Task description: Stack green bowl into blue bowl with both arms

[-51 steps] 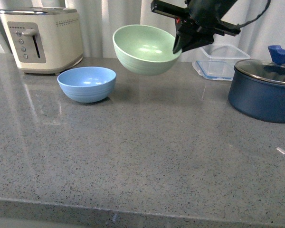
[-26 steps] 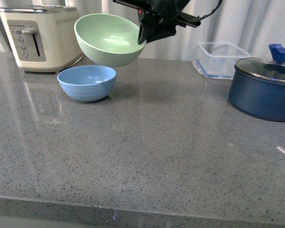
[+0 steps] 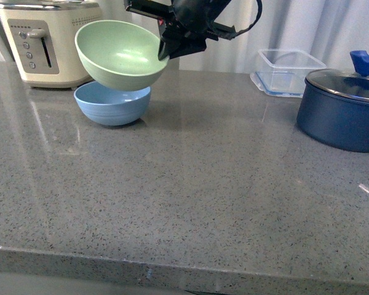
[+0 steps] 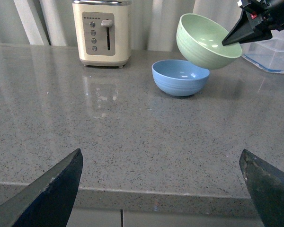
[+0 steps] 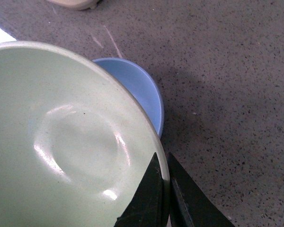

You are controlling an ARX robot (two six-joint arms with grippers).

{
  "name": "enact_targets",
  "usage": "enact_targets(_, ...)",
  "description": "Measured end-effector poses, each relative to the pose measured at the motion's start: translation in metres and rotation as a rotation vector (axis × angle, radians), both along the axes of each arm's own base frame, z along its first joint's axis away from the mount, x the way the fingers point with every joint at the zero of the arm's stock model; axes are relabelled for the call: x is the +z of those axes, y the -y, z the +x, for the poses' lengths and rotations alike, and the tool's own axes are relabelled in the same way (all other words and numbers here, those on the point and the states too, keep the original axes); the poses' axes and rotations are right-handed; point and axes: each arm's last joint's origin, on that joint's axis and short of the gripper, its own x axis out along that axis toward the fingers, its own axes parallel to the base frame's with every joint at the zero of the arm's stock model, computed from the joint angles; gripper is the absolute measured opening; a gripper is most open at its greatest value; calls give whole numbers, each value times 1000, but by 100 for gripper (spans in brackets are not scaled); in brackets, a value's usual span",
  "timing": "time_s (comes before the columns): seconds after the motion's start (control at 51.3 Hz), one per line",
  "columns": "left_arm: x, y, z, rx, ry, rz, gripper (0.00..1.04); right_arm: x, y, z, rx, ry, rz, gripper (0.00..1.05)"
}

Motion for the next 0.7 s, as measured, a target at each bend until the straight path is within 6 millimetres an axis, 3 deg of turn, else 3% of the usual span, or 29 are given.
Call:
enact_targets(0.292, 0, 0, 0, 0, 0, 0, 98, -2, -11, -1, 42, 17, 27, 1)
enact_targets(0.702, 0, 0, 0, 0, 0, 0, 98, -21, -32, 1, 105, 55, 24, 1)
